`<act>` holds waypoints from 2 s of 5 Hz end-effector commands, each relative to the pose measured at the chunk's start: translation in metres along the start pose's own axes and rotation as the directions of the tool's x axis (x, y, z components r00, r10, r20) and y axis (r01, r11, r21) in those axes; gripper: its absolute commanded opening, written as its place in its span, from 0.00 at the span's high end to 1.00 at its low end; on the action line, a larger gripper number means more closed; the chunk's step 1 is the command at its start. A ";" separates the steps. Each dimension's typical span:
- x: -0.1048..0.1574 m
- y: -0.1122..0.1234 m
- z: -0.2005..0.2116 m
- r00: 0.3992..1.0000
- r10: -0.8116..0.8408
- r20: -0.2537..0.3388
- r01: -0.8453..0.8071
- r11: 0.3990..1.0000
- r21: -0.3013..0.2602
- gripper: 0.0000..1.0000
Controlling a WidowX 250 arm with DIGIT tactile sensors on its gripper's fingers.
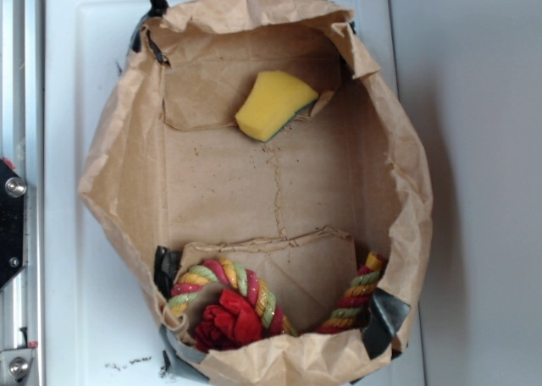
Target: Grab the green sponge.
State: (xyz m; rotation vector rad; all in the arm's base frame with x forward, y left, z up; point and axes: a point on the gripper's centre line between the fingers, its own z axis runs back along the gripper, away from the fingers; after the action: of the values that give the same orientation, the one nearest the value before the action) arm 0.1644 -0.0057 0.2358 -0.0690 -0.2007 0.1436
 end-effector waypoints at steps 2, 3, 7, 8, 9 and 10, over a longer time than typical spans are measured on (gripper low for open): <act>0.076 0.048 -0.050 0.867 0.460 0.193 -0.461 0.886 -0.041 0.00; 0.089 0.054 -0.077 0.874 0.459 0.159 -0.455 0.888 -0.063 0.00; 0.081 0.083 -0.130 0.893 0.435 0.114 -0.441 0.897 0.028 0.00; 0.096 0.093 -0.126 0.887 0.447 0.114 -0.451 0.892 0.012 0.00; 0.109 0.102 -0.126 0.880 0.462 0.113 -0.465 0.885 0.002 0.00; 0.128 0.118 -0.130 0.872 0.479 0.106 -0.482 0.876 0.005 0.00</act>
State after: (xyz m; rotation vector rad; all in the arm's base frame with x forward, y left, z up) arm 0.3007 0.1029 0.1056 -0.1018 -0.2159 0.6271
